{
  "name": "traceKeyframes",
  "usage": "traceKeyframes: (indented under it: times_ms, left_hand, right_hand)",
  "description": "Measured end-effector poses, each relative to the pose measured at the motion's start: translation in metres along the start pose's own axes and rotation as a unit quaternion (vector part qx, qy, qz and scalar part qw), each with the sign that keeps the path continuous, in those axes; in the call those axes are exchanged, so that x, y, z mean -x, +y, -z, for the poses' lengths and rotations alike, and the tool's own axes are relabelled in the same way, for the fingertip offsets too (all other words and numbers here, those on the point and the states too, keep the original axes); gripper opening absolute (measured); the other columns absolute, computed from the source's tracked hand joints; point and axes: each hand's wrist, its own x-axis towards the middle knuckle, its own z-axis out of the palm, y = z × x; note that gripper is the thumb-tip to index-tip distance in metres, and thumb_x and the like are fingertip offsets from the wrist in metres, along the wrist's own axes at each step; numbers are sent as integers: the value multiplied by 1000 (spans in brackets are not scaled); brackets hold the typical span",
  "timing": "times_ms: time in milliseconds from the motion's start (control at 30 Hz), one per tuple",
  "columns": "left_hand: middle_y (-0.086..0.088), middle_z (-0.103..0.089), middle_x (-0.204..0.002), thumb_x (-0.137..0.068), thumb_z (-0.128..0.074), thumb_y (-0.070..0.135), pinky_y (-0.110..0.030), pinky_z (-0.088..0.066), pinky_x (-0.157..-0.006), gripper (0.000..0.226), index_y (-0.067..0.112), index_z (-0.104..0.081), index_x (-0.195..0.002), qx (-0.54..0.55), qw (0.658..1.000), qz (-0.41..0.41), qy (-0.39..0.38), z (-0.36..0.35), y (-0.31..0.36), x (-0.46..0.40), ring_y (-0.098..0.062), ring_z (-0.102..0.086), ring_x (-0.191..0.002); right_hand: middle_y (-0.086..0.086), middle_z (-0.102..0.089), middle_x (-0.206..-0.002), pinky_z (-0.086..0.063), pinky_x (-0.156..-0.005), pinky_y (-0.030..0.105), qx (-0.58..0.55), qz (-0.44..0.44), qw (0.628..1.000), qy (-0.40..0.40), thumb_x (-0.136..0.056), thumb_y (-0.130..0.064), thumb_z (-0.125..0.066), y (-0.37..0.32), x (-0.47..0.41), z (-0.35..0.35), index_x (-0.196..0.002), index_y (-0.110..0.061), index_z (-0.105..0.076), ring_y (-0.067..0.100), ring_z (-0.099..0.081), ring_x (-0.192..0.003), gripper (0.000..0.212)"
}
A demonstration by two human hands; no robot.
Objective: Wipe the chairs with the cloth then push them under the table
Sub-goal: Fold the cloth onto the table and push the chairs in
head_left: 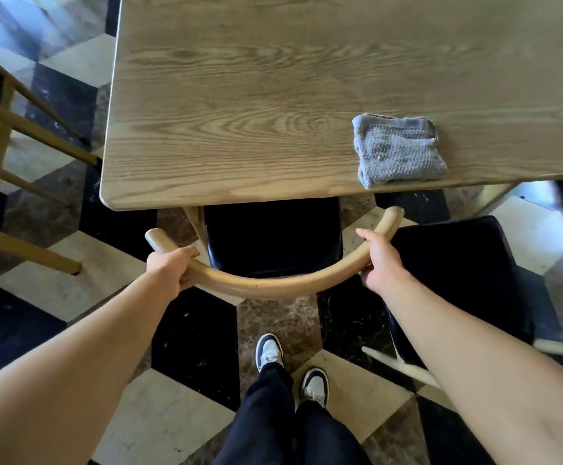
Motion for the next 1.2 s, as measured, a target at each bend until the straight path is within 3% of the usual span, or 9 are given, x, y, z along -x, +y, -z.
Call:
traceKeyframes:
  times_ms: [267, 400, 467, 567, 633, 800, 1000, 1100, 1200]
  left_hand:
    - [-14, -63, -103, -83, -54, 59, -48, -60, -61, 64, 9, -53, -122, -92, 995, -28, -4, 7, -10, 41, -34, -67, -80]
    - [-17, -63, -111, -77, -44, 70, -54, -59, -77, 84, 7, -50, -133, -99, 994, -51, -18, -13, -39, 103, -41, -66, -88]
    - [-19, -64, -114, -81, -42, 71, -53, -58, -84, 85, 4, -54, -131, -113, 990, -73, -40, -28, -52, 132, -42, -66, -92]
    - [-18, -64, -114, -87, -41, 70, -48, -57, -88, 81, 4, -52, -133, -144, 981, -108, -72, -59, -76, 190, -40, -67, -93]
    - [-16, -64, -114, -89, -41, 68, -47, -58, -86, 77, 5, -52, -133, -165, 973, -134, -96, -84, -95, 232, -39, -68, -92]
    - [-11, -64, -92, -90, -45, 61, -47, -59, -85, 61, 7, -61, -112, -205, 944, -205, -159, -151, -139, 328, -37, -68, -87]
    - [-11, -66, -92, -81, -54, 55, -42, -59, -76, 47, 11, -63, -94, -278, 907, -249, -196, -223, -188, 399, -31, -66, -81]
    - [-11, -64, -110, -82, -54, 46, -45, -55, -89, 51, 9, -59, -117, -368, 872, -273, -173, -257, -214, 414, -31, -63, -99]
    - [-18, -48, -135, -87, -55, 45, -49, -45, -102, 62, 6, -45, -134, -430, 836, -329, -87, -289, -223, 424, -36, -49, -124]
  right_hand:
    - [-2, -65, -97, -55, -96, 47, 30, 10, 999, -27, -85, -53, -75, 21, 17, 29, -99, -28, -61, 22, -70, -101, 31]
    - [-4, -65, -88, -62, -77, 45, 6, 42, 999, -31, -88, -52, -71, 19, 41, 64, -92, -27, -61, 21, -71, -80, 26]
    - [-5, -67, -107, -58, -71, 40, -5, 60, 997, -53, -91, -49, -69, 15, 50, 84, -110, -23, -62, 22, -70, -91, 33]
    - [8, -49, -147, -50, -97, 46, -12, 90, 995, -49, -92, -47, -68, 14, 66, 140, -140, -23, -52, 31, -56, -121, 56]
    - [9, -47, -151, -50, -99, 45, -9, 115, 992, -42, -93, -45, -67, 15, 79, 185, -144, -21, -50, 31, -55, -124, 59]
    - [3, -51, -130, -50, -89, 39, -32, 155, 987, -15, -96, -40, -64, 22, 105, 305, -141, -19, -52, 25, -58, -109, 51]
    - [1, -60, -99, -54, -67, 32, -38, 168, 982, 76, -96, -28, -63, 30, 102, 418, -108, -20, -63, 21, -64, -95, 14]
    - [3, -63, -91, -62, -72, 35, 50, 140, 978, 146, -96, -23, -60, 32, 87, 463, -113, -16, -65, 20, -65, -83, 18]
    - [9, -68, -105, -57, -65, 30, 120, 105, 971, 181, -94, -26, -61, 23, 64, 496, -120, -12, -64, 21, -64, -78, 29]
